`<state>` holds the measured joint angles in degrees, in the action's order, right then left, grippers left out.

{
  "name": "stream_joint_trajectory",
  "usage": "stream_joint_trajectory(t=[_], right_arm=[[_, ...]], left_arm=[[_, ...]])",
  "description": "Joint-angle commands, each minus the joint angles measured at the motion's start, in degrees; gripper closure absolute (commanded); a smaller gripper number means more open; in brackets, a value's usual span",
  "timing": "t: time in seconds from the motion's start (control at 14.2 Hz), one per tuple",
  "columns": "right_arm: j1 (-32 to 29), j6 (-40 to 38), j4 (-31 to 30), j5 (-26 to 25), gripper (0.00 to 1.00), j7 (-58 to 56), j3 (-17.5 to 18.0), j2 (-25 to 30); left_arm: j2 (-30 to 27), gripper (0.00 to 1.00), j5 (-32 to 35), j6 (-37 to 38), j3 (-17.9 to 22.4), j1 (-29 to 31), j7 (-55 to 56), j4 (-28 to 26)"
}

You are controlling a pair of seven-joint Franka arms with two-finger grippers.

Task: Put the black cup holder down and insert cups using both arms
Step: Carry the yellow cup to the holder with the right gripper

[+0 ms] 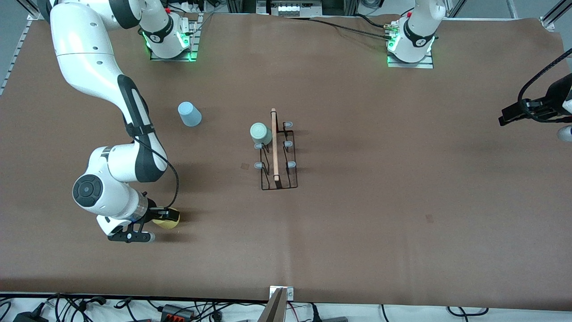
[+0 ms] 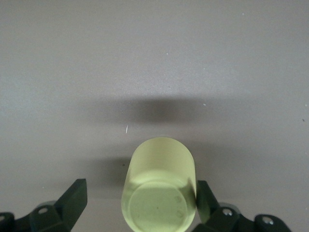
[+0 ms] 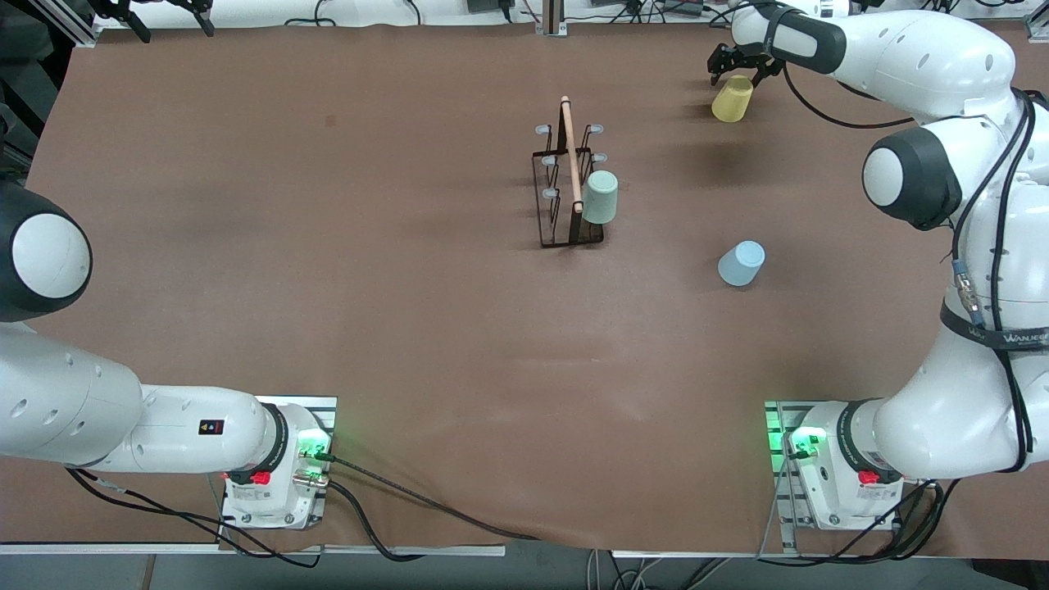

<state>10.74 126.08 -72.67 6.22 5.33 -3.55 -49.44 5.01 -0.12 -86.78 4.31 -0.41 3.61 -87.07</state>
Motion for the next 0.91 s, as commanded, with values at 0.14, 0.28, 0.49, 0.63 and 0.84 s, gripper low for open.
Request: stream_joint_trajectory(t=[0.14, 0.28, 0.49, 0.63, 0.84], right_arm=[[-0.99, 0.4, 2.09, 0.46, 0.07, -4.54, 0.22, -2.33], [-0.99, -0.3, 1.83, 0.37, 0.32, -4.54, 0.22, -2.33], [-0.72, -7.12, 2.7, 0.2, 0.7, -4.54, 0.39, -0.84], [0.15, -14.51, 7.96, 0.2, 0.77, -4.45, 0.57, 0.04], [5.67, -22.27, 13.51, 0.28, 0.77, -3.14, 0.3, 2.31]], left_arm=[[-0.35, 0.0, -0.94, -0.41, -0.1, 0.15, -0.27, -0.12], [-0.35, 0.0, -0.94, -0.41, -0.1, 0.15, -0.27, -0.12], [-0.35, 0.0, -0.94, -0.41, -0.1, 0.15, -0.27, -0.12], [-0.35, 0.0, -0.94, -0.41, -0.1, 0.15, -0.27, -0.12], [0.35, 0.0, -1.11, -0.76, -0.1, 0.15, -0.35, 0.14]])
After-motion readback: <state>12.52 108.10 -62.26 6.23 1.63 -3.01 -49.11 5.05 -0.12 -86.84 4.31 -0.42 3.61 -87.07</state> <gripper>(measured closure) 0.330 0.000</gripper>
